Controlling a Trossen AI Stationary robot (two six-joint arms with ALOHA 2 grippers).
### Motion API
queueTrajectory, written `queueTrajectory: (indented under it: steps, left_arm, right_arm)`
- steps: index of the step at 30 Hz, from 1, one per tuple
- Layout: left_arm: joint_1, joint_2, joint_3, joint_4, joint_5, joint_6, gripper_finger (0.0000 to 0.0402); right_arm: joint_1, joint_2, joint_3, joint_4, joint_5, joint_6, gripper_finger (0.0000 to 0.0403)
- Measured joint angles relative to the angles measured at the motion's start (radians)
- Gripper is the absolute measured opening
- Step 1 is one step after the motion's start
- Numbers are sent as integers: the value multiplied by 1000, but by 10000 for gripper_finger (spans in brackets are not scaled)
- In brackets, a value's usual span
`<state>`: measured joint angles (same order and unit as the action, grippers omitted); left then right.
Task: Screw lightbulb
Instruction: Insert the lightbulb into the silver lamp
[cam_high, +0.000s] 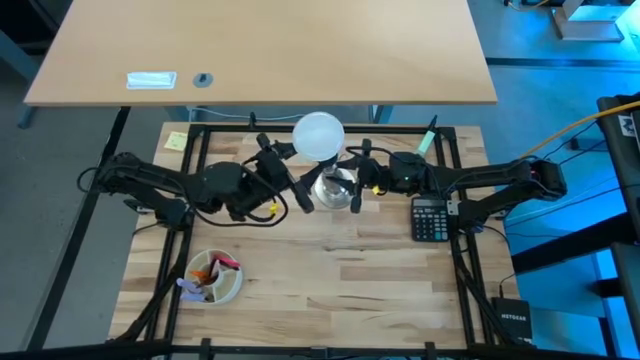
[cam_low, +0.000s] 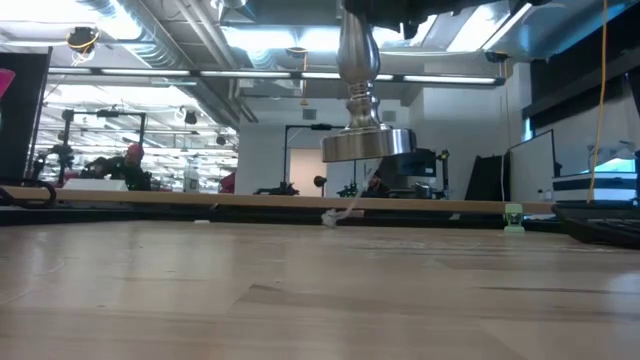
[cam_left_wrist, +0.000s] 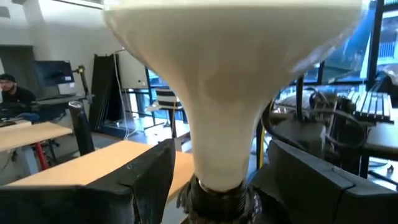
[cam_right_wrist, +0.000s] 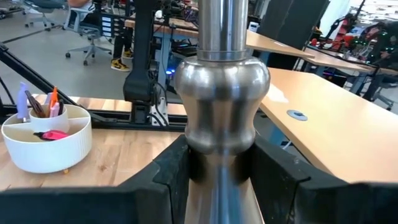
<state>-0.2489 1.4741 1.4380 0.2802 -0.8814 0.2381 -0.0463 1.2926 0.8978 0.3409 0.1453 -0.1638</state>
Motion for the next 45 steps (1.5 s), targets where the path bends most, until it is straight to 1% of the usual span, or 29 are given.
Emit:
queueTrajectory:
  steps: [6, 10, 14, 18, 20, 22, 26, 28, 30, 36, 38, 42, 45]
  left_arm:
    - [13, 24, 0, 113, 2, 64, 249]
    - [42, 35, 0, 120, 4, 60, 249]
    - [65, 36, 0, 120, 39, 49, 249]
    - [73, 41, 0, 122, 45, 58, 247]
    - [73, 41, 0, 118, 48, 58, 235]
    - [73, 41, 0, 120, 59, 59, 216]
    - [72, 41, 0, 117, 78, 76, 156]
    - [73, 41, 0, 110, 108, 80, 132]
    - [73, 41, 1, 93, 136, 76, 131]
    - [72, 38, 2, 50, 146, 34, 131]
    - [65, 38, 2, 48, 164, 30, 131]
    - [45, 32, 2, 34, 233, 17, 131]
    - [37, 29, 4, 20, 313, -39, 131]
  right_arm:
    - [0, 0, 0, 5, 30, 1, 142]
    - [0, 1, 0, 7, 31, 1, 142]
    - [0, 1, 0, 6, 31, 2, 142]
    - [0, 1, 0, 4, 31, 1, 142]
    - [0, 1, 0, 1, 31, 1, 142]
    - [0, 1, -1, 1, 30, 1, 142]
    - [0, 1, -1, 0, 28, 1, 143]
    - [0, 1, -1, 2, 13, 0, 143]
    - [0, 1, -1, 1, -7, -2, 143]
    - [-1, 2, -2, -4, -80, 3, 143]
    - [-1, 2, -2, -2, -119, 3, 143]
    - [-2, -5, -3, -2, -269, 4, 143]
    - [-2, -18, -3, -1, -429, 11, 143]
